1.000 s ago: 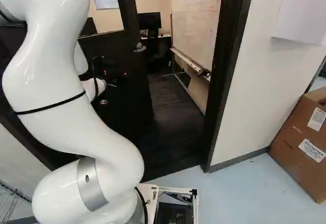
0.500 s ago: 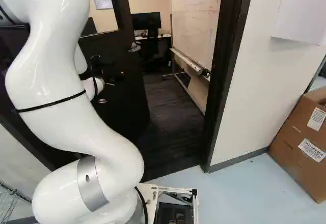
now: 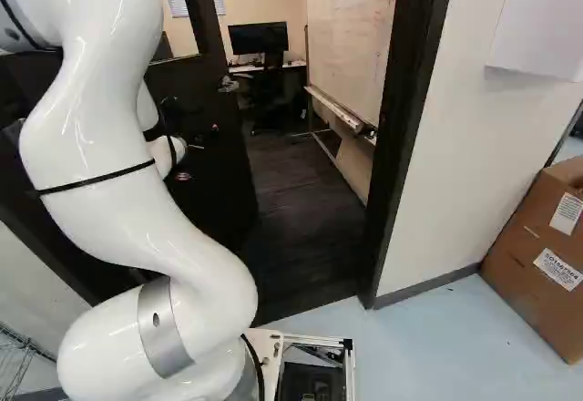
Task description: Open the door and move inside
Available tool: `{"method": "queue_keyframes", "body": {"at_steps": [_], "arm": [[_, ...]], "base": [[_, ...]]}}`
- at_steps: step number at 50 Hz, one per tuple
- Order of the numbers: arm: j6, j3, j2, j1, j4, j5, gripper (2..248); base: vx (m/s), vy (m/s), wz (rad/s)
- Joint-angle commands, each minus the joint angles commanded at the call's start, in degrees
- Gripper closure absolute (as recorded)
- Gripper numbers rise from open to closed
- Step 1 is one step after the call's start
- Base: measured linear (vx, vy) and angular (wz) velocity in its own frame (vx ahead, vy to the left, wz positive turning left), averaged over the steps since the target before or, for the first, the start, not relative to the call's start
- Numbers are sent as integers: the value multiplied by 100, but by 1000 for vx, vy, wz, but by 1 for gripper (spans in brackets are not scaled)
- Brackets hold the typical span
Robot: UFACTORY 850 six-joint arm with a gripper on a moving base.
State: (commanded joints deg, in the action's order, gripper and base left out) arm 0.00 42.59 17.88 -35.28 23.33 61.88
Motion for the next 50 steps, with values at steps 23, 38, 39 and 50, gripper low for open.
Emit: {"method": "queue_keyframes", "body": {"at_steps": [23, 38, 39, 50], "arm": [[0, 253, 209, 13, -481, 137, 3], [0, 327, 269, -21, -825, 233, 3], [0, 331, 273, -24, -848, 239, 3], [0, 373, 307, -56, -1099, 309, 3]], "base": [[0, 0, 0], [0, 0, 0], [0, 0, 0], [0, 0, 0]]}}
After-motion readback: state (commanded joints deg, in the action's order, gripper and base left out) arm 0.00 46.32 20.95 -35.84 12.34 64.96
